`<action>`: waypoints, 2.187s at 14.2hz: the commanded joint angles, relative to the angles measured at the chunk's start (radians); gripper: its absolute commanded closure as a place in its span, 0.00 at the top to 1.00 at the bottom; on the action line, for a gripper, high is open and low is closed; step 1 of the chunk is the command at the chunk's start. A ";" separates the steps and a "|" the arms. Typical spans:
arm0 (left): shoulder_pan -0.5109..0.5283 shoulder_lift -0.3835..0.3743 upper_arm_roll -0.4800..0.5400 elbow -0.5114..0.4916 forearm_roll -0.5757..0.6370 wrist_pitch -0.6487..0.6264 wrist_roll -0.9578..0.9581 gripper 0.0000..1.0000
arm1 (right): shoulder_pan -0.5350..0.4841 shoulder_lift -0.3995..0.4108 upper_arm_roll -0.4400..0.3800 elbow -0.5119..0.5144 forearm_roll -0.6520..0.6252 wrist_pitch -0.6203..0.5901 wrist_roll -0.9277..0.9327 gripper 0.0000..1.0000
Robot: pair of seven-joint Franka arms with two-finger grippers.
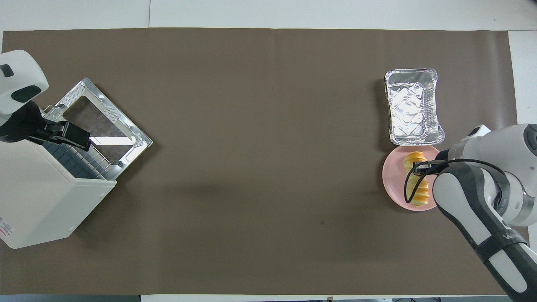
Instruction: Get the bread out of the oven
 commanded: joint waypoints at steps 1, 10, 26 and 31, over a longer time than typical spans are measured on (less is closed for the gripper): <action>0.014 -0.018 -0.008 -0.017 0.006 0.016 0.004 1.00 | 0.007 -0.003 0.005 -0.008 -0.012 0.016 0.000 0.19; 0.014 -0.018 -0.008 -0.017 0.006 0.016 0.004 1.00 | 0.005 0.011 0.003 0.164 -0.012 -0.174 0.002 1.00; 0.014 -0.018 -0.008 -0.017 0.006 0.016 0.004 1.00 | -0.023 -0.054 -0.003 0.709 -0.132 -0.683 0.003 1.00; 0.014 -0.018 -0.008 -0.017 0.006 0.016 0.004 1.00 | -0.026 -0.049 -0.003 0.703 -0.134 -0.734 0.003 1.00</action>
